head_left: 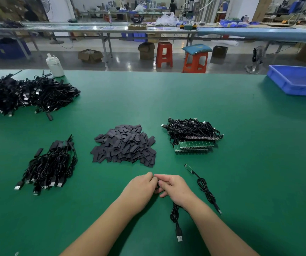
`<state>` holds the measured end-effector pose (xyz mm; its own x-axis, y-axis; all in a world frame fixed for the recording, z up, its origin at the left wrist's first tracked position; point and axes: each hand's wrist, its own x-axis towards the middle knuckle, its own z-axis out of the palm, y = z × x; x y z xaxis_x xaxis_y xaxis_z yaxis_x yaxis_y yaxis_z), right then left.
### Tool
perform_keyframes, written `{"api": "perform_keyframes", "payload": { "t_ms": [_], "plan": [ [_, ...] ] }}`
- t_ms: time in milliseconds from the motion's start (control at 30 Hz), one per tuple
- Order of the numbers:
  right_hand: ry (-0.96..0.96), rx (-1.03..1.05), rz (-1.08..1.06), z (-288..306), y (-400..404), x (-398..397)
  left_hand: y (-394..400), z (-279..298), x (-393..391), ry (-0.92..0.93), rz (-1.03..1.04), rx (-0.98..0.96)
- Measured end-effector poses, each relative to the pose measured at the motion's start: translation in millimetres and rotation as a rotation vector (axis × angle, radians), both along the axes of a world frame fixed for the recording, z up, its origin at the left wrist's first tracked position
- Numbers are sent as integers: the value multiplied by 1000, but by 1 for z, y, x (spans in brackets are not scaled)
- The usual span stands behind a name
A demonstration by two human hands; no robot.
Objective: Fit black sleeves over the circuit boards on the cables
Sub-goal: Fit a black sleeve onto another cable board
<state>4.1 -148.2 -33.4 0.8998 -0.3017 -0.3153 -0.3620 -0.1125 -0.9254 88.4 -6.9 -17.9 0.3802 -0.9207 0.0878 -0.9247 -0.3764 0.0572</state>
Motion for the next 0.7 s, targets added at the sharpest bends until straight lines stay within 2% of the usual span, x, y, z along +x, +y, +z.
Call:
{"api": "perform_keyframes", "payload": {
  "t_ms": [100,167,267,333,400,500,600,700],
  "plan": [
    [-25,-12,-4,5,3,-1,-2,-6,0,158,58,-89],
    [-45,36,-53,7,3,0,-4,-6,-6,326,236,-282],
    [-101,170,-235,10,2,1,-9,-3,-18,614,515,-562],
    [-162,331,-406,13,1,3,-11,-3,-25,695,581,-533],
    [-265,606,-560,17,2,6,-11,-1,-33,686,552,-425],
    [-369,906,-691,27,6,13,-11,3,-37,732,536,-351],
    [-398,1006,-705,36,13,17,-8,6,-33,744,546,-352],
    [-416,1006,-682,39,16,19,-2,7,-29,780,580,-403]
  ]
}}
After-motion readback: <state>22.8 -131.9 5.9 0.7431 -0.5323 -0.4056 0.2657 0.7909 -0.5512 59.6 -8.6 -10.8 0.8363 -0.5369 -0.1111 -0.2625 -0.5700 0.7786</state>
